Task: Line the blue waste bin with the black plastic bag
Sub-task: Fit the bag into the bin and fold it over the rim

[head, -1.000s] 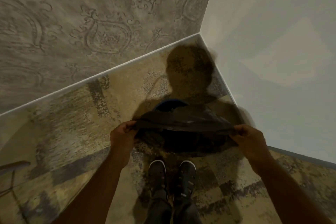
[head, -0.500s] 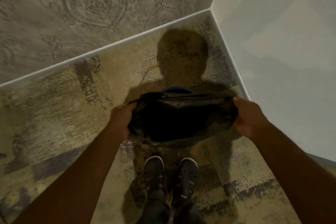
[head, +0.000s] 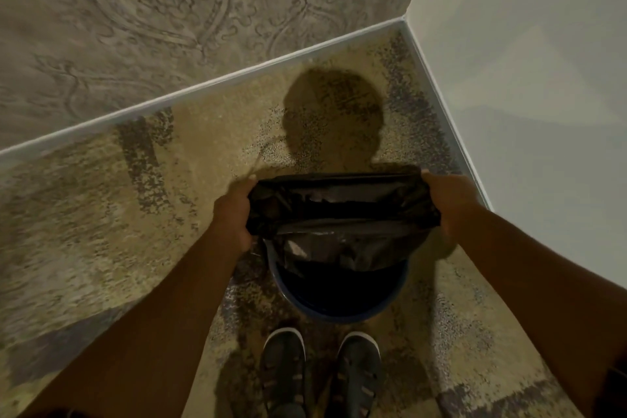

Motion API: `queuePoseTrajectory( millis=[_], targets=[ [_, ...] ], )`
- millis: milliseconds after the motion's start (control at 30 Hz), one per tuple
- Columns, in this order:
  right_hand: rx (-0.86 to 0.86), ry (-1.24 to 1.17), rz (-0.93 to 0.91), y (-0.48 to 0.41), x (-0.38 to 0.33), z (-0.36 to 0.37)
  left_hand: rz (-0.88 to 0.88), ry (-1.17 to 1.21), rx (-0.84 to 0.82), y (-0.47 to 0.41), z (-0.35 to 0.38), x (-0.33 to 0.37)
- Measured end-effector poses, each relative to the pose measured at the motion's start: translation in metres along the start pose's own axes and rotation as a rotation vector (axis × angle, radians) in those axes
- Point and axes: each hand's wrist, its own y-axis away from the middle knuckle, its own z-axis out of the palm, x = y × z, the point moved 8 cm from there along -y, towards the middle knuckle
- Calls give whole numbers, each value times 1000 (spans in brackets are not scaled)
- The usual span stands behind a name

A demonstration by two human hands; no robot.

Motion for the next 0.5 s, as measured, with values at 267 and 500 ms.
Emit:
queuePoseTrajectory(
  millis=[267,500],
  targets=[
    [-114,226,176,-11,49,11,-60,-247,70,-24,-6,-23],
    [-232,-6,377,26,102,12,-151,-226,-92,-19,-22,-49]
  ],
)
